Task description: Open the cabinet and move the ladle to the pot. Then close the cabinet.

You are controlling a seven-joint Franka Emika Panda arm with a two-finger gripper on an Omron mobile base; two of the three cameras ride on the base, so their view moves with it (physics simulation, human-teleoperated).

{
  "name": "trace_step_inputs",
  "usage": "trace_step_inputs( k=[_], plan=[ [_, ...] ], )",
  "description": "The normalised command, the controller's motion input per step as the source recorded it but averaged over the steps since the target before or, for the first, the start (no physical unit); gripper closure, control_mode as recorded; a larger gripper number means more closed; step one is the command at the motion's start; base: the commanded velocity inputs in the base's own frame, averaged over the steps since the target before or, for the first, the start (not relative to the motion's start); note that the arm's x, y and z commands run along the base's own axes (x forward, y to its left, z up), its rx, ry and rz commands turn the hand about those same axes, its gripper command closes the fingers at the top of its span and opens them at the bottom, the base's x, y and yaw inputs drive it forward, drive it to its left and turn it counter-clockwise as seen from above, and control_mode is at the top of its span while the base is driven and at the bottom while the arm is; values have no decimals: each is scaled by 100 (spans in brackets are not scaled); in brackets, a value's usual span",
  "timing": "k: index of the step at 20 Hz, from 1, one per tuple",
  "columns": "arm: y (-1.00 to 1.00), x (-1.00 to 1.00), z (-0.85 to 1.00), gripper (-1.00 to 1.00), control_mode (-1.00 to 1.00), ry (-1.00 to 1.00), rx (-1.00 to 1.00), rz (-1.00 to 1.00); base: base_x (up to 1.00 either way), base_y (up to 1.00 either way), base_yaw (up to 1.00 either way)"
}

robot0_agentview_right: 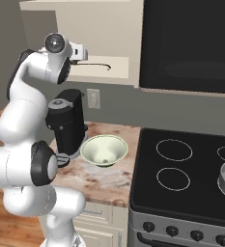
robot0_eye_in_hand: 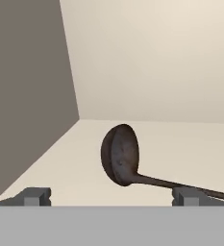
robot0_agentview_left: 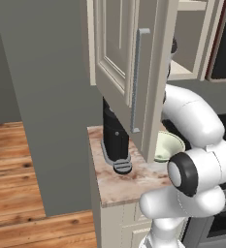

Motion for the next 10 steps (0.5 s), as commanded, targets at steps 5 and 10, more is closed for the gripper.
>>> trace_step_inputs(
  k=[5,10],
  plan=[
    [0,21,-8,-100,-100,0,0,0,0,0,0],
    [0,21,-5,-100,-100,0,0,0,0,0,0]
  ],
)
